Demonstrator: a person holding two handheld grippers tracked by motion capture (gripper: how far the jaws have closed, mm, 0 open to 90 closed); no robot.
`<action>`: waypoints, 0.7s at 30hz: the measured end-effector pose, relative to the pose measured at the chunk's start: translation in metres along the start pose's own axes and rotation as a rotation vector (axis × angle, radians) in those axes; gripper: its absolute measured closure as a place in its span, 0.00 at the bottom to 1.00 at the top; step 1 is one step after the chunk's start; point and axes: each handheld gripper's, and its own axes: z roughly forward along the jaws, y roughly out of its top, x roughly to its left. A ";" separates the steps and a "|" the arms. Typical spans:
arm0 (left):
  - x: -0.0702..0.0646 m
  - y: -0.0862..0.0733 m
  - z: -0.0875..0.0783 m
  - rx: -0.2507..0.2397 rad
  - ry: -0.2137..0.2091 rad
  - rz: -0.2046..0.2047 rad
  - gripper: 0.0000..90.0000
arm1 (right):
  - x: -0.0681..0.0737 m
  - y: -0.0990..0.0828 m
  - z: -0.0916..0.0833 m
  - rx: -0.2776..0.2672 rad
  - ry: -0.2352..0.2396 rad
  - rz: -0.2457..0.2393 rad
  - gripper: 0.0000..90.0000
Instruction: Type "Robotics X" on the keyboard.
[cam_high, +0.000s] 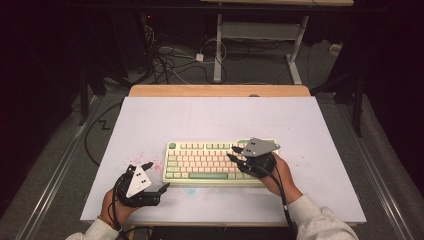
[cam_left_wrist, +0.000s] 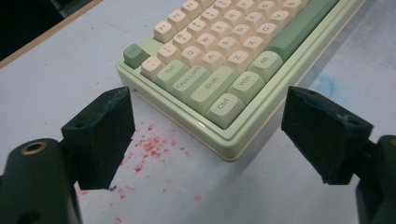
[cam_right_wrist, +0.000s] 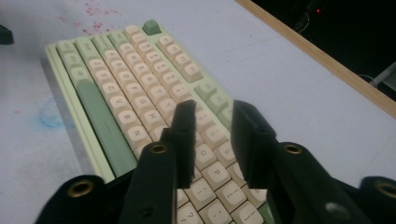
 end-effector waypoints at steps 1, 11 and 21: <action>0.000 0.000 0.000 0.001 0.001 0.000 0.19 | 0.000 0.000 -0.002 -0.005 0.006 -0.004 0.69; -0.001 0.001 0.001 0.009 -0.003 -0.005 0.20 | 0.001 -0.011 -0.028 -0.093 -0.048 -0.002 0.29; -0.001 0.003 0.001 0.007 -0.004 -0.012 0.21 | -0.001 -0.031 -0.051 -0.117 -0.103 0.030 0.21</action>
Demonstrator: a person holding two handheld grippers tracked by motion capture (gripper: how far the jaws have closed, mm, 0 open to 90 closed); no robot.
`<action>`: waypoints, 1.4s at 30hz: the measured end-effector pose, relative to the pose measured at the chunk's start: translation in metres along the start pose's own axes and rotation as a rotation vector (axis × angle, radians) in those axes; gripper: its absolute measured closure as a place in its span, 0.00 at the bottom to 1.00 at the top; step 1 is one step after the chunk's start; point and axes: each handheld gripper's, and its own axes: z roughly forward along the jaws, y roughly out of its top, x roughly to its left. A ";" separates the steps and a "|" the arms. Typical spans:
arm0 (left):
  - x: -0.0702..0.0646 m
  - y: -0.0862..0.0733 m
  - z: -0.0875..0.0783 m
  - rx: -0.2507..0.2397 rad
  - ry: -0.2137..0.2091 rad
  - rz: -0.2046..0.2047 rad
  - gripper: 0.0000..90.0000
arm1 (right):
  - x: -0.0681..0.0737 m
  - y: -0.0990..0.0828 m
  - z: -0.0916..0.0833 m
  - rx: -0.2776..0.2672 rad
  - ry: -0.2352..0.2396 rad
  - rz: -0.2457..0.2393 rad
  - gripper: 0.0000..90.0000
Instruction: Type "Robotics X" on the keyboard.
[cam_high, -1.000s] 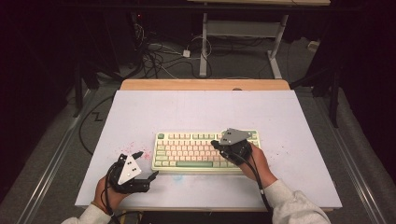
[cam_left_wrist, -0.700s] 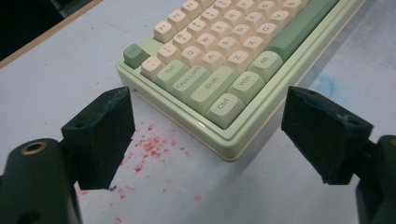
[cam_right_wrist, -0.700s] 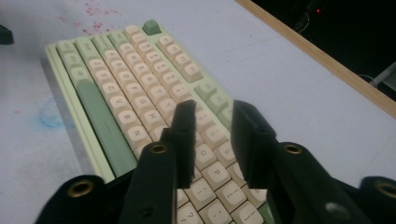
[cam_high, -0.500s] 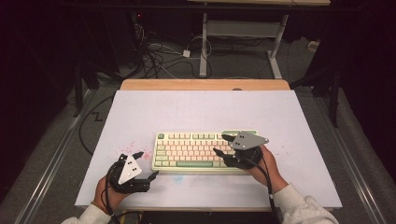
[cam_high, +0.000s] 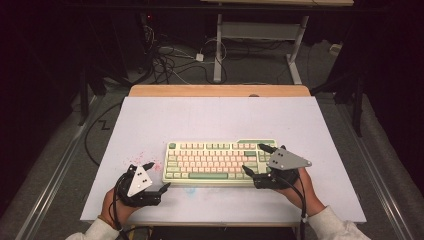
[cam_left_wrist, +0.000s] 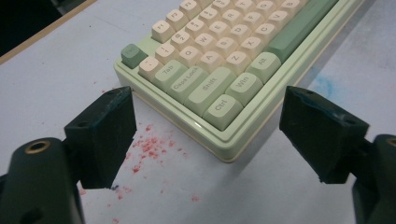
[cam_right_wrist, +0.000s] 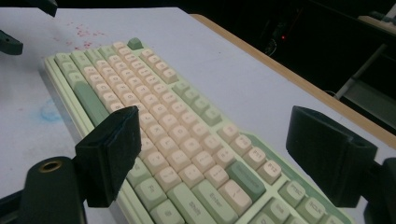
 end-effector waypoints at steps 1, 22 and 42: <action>0.000 0.001 0.000 -0.001 0.001 -0.002 0.22 | -0.001 -0.002 -0.003 0.000 -0.004 0.002 0.21; 0.004 0.012 0.007 0.017 -0.064 0.001 0.50 | -0.002 -0.045 -0.046 0.001 -0.105 -0.003 0.20; 0.004 0.056 0.032 0.089 -0.156 0.026 0.97 | 0.004 -0.054 -0.051 0.035 -0.090 -0.008 0.21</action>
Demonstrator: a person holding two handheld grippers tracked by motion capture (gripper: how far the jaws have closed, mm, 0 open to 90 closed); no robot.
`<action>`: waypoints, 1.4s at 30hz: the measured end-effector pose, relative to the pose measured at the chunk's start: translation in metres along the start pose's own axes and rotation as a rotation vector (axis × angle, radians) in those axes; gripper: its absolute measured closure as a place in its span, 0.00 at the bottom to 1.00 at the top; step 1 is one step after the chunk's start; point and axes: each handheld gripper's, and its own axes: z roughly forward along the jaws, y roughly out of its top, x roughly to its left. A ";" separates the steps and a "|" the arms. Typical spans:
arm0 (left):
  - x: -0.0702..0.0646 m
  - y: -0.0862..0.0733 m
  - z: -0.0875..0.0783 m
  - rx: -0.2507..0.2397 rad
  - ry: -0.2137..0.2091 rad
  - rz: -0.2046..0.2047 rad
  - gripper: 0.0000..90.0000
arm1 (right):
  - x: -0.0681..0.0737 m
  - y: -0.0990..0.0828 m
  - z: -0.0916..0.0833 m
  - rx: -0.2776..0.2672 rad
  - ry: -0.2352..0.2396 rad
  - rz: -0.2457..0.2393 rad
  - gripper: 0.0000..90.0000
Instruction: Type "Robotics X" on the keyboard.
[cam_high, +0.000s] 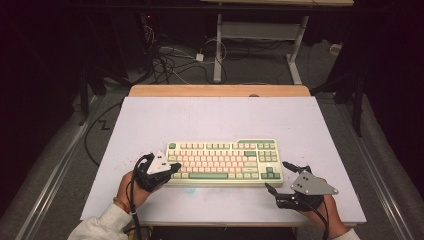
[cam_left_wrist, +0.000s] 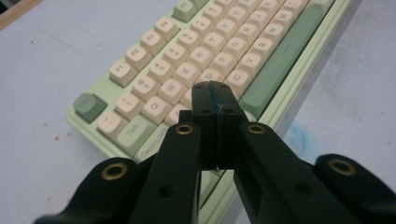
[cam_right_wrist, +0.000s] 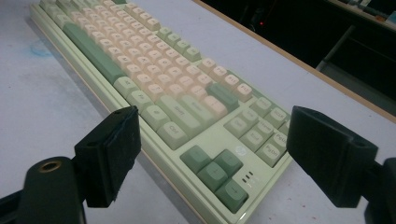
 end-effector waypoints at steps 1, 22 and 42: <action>-0.001 0.003 0.002 0.000 -0.002 0.007 0.97 | 0.000 0.000 0.000 -0.002 0.001 -0.001 0.21; 0.001 0.049 0.054 0.060 -0.059 0.062 0.97 | 0.000 -0.003 0.003 0.008 0.006 -0.018 0.21; 0.001 0.060 0.077 0.114 -0.037 0.093 0.97 | 0.002 -0.004 0.006 0.025 0.020 -0.034 0.21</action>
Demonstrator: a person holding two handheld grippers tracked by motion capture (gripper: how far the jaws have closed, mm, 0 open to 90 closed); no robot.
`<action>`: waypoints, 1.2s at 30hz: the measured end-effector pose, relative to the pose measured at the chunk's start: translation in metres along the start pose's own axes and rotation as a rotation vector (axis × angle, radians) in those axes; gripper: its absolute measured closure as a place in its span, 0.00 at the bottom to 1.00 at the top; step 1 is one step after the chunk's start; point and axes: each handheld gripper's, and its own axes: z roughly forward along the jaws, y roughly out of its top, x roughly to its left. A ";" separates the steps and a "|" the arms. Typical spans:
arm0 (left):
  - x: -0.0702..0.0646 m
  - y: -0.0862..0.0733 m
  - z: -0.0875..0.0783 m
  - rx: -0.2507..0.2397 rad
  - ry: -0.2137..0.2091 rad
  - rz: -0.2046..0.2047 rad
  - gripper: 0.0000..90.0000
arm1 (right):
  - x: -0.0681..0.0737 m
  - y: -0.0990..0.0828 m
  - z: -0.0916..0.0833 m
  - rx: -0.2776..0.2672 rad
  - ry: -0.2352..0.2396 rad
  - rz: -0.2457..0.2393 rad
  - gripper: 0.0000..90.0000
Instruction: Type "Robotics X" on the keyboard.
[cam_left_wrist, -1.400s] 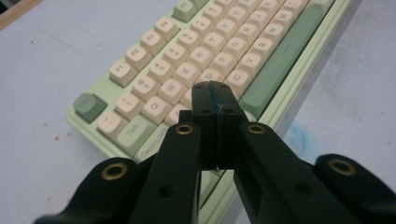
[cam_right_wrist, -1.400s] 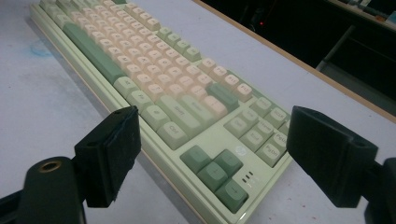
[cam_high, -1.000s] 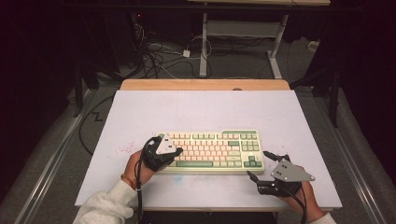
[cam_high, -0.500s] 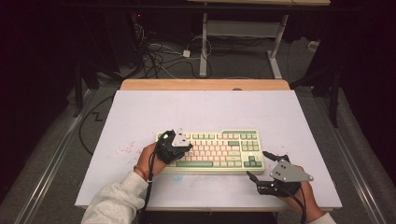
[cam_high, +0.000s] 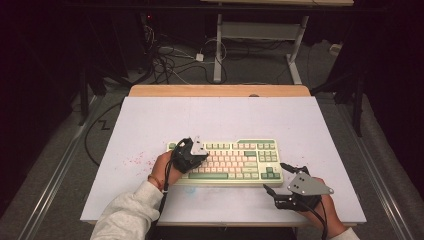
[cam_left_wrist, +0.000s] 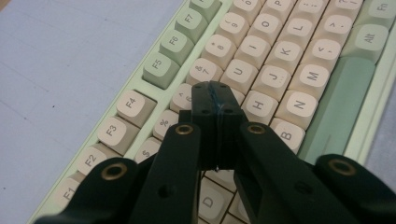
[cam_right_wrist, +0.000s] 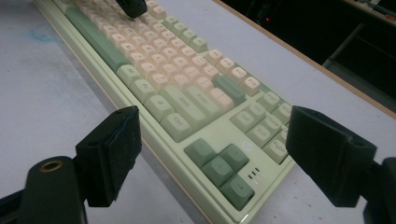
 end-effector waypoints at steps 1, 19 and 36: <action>0.000 0.000 0.000 0.002 0.000 0.001 0.97 | 0.000 0.000 0.000 0.002 -0.003 -0.003 0.21; -0.001 0.000 -0.001 -0.015 0.021 -0.001 0.97 | -0.001 0.000 -0.001 0.005 0.001 -0.006 0.22; -0.003 -0.003 -0.021 -0.109 0.017 0.016 0.93 | -0.002 0.000 -0.002 0.008 0.006 -0.006 0.23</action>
